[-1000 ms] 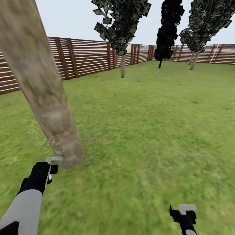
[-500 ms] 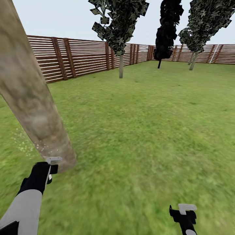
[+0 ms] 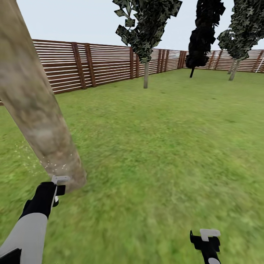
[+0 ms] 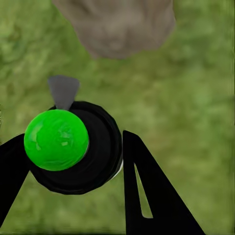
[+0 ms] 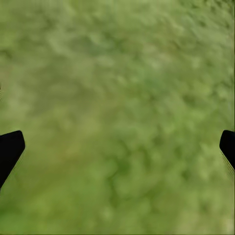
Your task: In the garden, pick up the pesticide atomizer on the floor and spray pesticide onto both trees until each tree trunk is fully covered.
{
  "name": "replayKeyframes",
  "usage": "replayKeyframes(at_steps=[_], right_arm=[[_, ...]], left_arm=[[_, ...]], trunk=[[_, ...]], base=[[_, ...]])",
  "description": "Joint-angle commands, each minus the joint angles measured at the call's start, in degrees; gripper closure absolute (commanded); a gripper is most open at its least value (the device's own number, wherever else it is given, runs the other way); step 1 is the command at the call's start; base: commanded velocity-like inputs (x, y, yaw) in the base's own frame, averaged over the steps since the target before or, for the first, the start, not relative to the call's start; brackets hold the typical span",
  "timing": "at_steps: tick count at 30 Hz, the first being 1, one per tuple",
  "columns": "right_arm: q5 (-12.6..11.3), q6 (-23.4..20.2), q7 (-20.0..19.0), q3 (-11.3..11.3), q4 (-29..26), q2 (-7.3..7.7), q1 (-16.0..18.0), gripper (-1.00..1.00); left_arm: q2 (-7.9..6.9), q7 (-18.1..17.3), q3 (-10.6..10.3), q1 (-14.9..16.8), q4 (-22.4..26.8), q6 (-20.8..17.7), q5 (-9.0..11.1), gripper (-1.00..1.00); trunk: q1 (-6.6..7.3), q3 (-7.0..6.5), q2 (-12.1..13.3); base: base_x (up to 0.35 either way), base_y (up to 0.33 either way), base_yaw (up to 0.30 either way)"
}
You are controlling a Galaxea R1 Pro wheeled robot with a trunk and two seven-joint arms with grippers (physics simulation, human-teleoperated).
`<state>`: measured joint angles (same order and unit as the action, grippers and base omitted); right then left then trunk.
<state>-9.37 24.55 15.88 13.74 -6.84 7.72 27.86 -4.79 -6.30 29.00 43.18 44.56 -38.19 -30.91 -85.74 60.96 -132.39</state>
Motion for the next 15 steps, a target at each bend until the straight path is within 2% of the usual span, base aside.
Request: replayKeyframes(at_steps=[1,7,15], right_arm=[[-0.6,0.1,0.1,0.5,0.0,0.02,0.0,-1.0],[-0.6,0.1,0.1,0.5,0.0,0.01,0.0,-1.0],[-0.6,0.2,0.1,0.5,0.1,0.27,0.0,-1.0]], left_arm=[[0.05,-0.6,0.2,0.1,0.1,-0.2,-0.6,1.0],[0.05,-0.6,0.2,0.1,0.1,-0.2,-0.6,1.0],[0.05,-0.6,0.2,0.1,0.1,-0.1,-0.6,1.0]], trunk=[[0.0,0.05,0.0],[0.0,0.05,0.0],[0.0,0.05,0.0]], base=[[0.153,-0.255,0.277],[0.202,-0.223,0.254],[0.239,-0.189,0.018]])
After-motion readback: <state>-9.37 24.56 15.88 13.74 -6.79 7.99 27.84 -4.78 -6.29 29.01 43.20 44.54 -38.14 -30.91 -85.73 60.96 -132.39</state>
